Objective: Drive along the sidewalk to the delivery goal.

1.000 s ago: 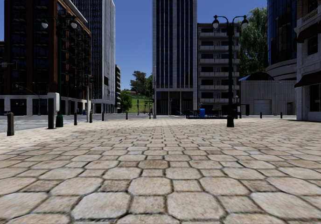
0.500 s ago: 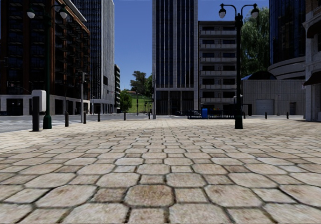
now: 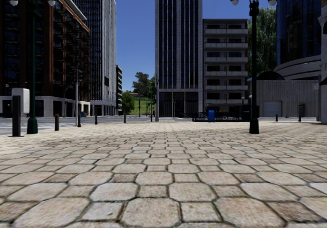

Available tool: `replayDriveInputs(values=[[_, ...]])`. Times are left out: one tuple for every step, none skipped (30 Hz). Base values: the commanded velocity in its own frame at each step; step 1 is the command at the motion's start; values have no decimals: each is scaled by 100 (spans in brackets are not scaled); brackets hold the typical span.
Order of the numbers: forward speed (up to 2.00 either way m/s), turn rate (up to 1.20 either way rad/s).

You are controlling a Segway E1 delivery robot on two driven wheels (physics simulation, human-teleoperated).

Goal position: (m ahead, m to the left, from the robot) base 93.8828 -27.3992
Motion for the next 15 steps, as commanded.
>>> replayDriveInputs(values=[[200, 0], [200, 0], [200, 0], [200, 0], [200, 0], [200, 0], [200, 0], [200, 0], [200, 0], [200, 0], [200, 0], [200, 0], [200, 0], [200, 0], [200, 0]])
